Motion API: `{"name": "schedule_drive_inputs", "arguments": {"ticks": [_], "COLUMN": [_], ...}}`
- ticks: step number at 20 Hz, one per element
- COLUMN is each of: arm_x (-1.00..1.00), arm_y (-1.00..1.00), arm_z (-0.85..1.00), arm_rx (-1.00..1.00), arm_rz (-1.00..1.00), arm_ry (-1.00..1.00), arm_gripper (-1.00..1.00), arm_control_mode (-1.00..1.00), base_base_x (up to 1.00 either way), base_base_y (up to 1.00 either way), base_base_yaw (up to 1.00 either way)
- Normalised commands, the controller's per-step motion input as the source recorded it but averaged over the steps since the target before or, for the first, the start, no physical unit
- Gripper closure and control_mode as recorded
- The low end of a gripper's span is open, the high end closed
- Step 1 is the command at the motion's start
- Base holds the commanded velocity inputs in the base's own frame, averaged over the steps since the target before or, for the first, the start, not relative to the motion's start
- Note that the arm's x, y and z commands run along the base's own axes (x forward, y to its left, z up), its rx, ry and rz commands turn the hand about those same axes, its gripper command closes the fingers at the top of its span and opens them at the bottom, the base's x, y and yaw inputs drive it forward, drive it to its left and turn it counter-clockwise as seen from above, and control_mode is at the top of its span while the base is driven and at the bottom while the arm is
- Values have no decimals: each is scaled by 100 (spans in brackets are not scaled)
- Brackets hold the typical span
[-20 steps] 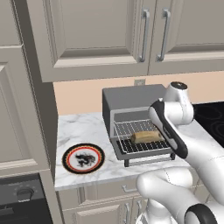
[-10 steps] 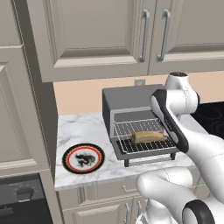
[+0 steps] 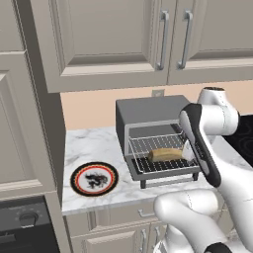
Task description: Pull the toaster oven rack outwards. Pick up the baguette from the plate and place it on the toaster oven rack. Close the toaster oven door fully and set the temperature to the lowest setting.
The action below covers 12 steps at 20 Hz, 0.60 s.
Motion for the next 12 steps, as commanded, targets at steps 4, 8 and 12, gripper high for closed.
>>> {"name": "schedule_drive_inputs", "arguments": {"ticks": [4,8,12], "arm_x": [-31,-18,0], "arm_y": [0,1,0], "arm_z": [-20,-13,-30], "arm_rx": [-3,-5,-6], "arm_rz": [-64,-64,-42], "arm_ry": [2,10,13], "arm_gripper": [-100,-100,-100], "arm_control_mode": [-100,-100,-100], "base_base_x": [0,0,0], "base_base_y": [0,0,0], "base_base_yaw": [0,0,0]}}
